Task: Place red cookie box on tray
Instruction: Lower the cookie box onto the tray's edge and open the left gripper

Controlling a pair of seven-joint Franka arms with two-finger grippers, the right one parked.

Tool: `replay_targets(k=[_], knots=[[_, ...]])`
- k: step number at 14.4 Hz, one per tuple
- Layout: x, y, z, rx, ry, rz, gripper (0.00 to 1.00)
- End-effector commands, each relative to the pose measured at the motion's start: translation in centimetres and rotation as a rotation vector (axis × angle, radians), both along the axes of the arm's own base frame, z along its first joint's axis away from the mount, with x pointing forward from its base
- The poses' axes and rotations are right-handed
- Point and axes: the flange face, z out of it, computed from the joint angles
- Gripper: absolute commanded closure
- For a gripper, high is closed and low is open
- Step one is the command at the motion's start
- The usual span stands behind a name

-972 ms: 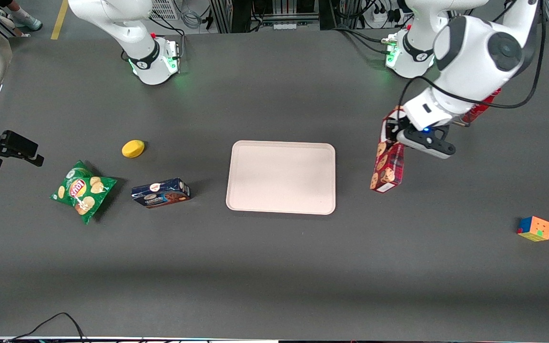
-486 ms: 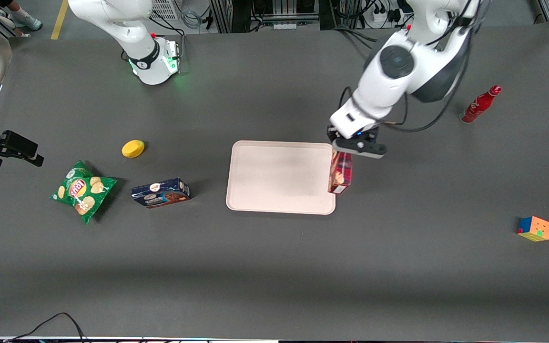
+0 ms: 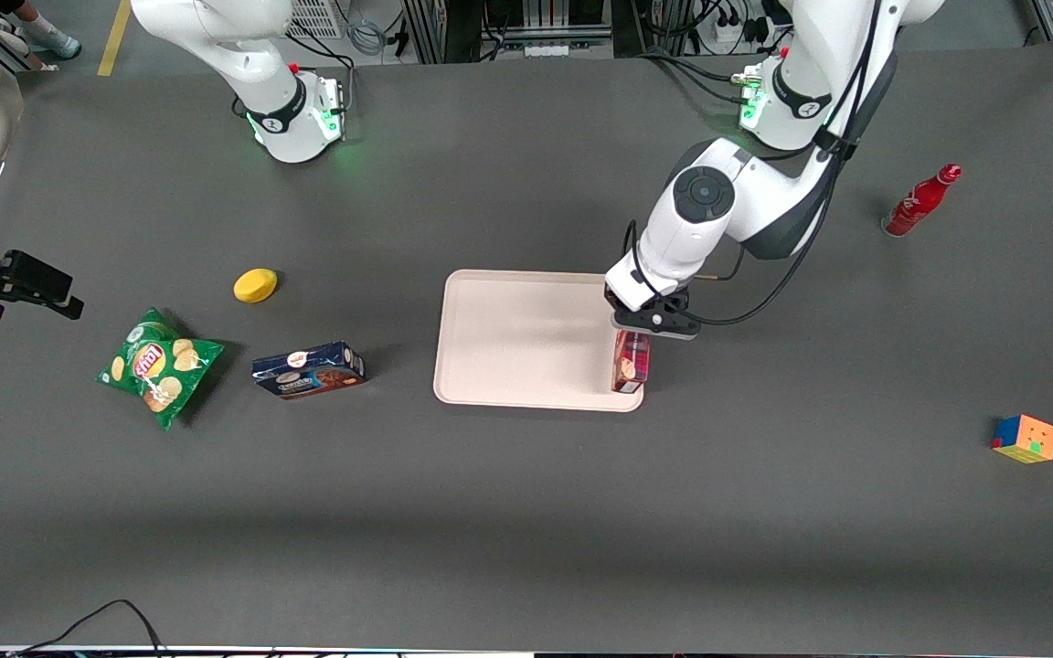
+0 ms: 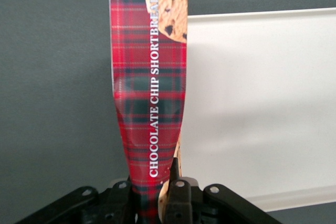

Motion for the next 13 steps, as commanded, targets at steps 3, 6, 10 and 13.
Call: replay_targets(k=[3,6,10,13], knots=[[-0.3,-2.0,-1.3,0.005,0.0,0.036,1.0],[-0.9,-2.9,-2.5,0.02,-0.022,0.048,1.0],[-0.7,-2.7,-4.0,0.024,-0.018,0.064,1.0],[-0.3,-2.4,-4.7,0.031,-0.016,0.073,1.0]])
